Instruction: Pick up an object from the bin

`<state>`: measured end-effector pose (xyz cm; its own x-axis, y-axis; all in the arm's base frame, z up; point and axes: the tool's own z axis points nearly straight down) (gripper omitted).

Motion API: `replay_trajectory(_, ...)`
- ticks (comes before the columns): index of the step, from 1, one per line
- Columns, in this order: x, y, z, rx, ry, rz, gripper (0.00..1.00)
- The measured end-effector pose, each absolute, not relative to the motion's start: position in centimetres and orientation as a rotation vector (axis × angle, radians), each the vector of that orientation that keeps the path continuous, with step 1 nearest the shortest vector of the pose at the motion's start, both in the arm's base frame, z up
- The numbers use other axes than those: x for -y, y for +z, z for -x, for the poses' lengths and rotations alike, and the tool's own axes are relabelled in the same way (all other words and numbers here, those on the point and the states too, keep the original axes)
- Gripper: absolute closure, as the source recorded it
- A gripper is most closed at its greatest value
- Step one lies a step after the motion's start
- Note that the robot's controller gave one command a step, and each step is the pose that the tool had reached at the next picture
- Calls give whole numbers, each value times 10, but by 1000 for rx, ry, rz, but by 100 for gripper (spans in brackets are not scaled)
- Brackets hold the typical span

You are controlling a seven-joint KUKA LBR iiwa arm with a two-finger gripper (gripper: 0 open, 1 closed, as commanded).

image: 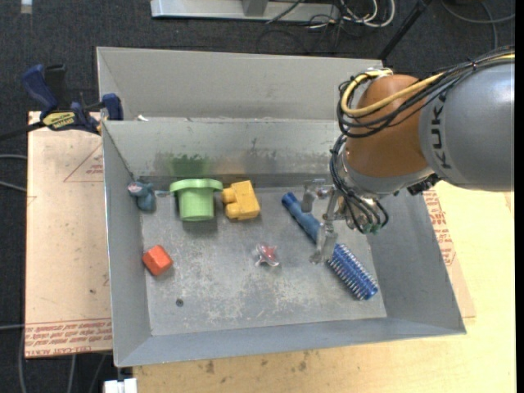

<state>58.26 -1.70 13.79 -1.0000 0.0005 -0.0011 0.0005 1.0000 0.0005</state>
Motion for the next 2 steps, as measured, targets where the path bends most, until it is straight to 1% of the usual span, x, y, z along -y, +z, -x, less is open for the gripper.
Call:
replay_trajectory(1,105,68,-516,-3131,-1,-316,0)
replay_trajectory(2,89,101,-518,-3114,3,-386,0)
